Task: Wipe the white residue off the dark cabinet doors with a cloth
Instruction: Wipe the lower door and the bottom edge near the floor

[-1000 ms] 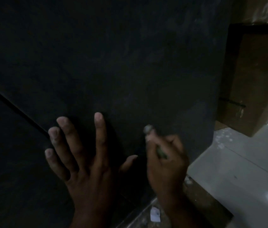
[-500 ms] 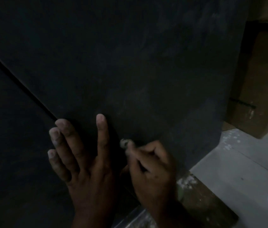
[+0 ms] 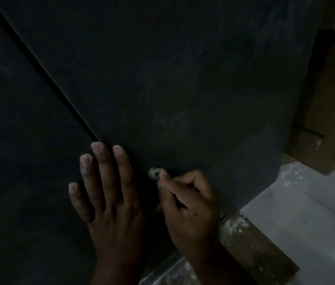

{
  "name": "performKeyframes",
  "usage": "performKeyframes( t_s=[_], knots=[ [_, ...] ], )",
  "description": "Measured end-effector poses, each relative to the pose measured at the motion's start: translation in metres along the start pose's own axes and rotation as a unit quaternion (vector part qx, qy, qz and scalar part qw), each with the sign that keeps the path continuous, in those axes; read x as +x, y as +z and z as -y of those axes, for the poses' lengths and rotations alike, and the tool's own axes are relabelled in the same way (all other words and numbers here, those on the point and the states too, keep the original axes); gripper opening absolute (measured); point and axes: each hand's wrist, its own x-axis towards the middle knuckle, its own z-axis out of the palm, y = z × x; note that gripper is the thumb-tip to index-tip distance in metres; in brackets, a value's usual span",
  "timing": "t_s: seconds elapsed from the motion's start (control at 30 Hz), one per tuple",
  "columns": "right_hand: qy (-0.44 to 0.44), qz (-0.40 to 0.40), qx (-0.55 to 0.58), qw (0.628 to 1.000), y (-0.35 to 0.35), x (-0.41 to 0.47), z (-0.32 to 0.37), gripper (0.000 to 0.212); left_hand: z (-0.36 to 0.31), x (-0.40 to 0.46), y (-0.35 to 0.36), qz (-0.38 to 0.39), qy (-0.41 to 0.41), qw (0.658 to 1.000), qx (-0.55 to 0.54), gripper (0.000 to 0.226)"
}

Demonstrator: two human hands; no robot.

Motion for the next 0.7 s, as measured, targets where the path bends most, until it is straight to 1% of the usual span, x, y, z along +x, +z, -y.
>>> performKeyframes(
  t_s=[0.03,0.07,0.13,0.17,0.2,0.27,0.3,0.37,0.43,0.47,0.5,0.53,0.6,0.63,0.7],
  knots=[
    [0.016,0.023,0.009,1.0,-0.002,-0.004,-0.001,0.01,-0.002,0.0,-0.002,0.006,-0.007,1.0,0.003,0.1],
    [0.028,0.021,0.0,0.999,-0.005,-0.002,-0.003,0.011,-0.003,0.0,-0.005,0.026,-0.01,1.0,0.007,0.108],
    [0.045,-0.042,-0.043,0.997,-0.008,0.011,-0.004,0.016,-0.004,-0.001,-0.011,0.047,0.006,0.999,0.019,0.125],
    [0.043,-0.072,-0.058,0.995,-0.008,0.02,-0.002,0.018,-0.002,-0.002,-0.011,0.052,0.009,0.998,0.019,0.129],
    [0.042,-0.098,-0.064,0.992,-0.005,0.028,0.003,0.019,0.001,-0.004,-0.013,0.06,0.011,0.998,0.021,0.129],
    [0.013,-0.106,-0.051,0.993,0.009,0.034,0.015,0.018,0.005,-0.005,-0.018,0.054,0.014,0.998,0.028,0.117],
    [-0.015,-0.092,-0.041,0.995,0.015,0.032,0.021,0.018,0.007,-0.006,-0.02,0.051,0.012,0.998,0.03,0.107],
    [-0.063,-0.037,-0.015,0.997,0.022,0.019,0.023,0.015,0.01,-0.007,-0.024,0.045,0.011,0.999,0.027,0.087],
    [-0.071,0.017,-0.015,0.997,0.021,-0.001,0.017,0.016,0.014,-0.009,-0.028,0.048,0.019,0.999,0.018,0.078],
    [-0.074,0.038,-0.037,0.996,0.018,-0.011,0.011,0.016,0.016,-0.01,-0.03,0.044,0.027,0.999,0.016,0.074],
    [-0.065,0.055,-0.056,0.995,0.013,-0.022,0.003,0.013,0.018,-0.012,-0.033,0.038,0.035,0.999,0.013,0.072],
    [-0.029,0.074,-0.061,0.995,0.007,-0.032,-0.004,0.01,0.02,-0.015,-0.035,0.043,0.04,0.998,0.014,0.074],
    [0.095,0.122,-0.037,0.987,-0.006,-0.046,-0.009,0.01,0.022,-0.021,-0.04,0.042,0.039,0.998,-0.009,0.08],
    [0.121,0.138,-0.03,0.983,-0.012,-0.051,-0.01,0.01,0.021,-0.024,-0.043,0.033,0.037,0.998,-0.031,0.079],
    [0.094,0.124,-0.045,0.987,-0.022,-0.054,0.001,0.005,0.015,-0.034,-0.051,0.008,0.023,0.995,-0.101,0.067]
  ],
)
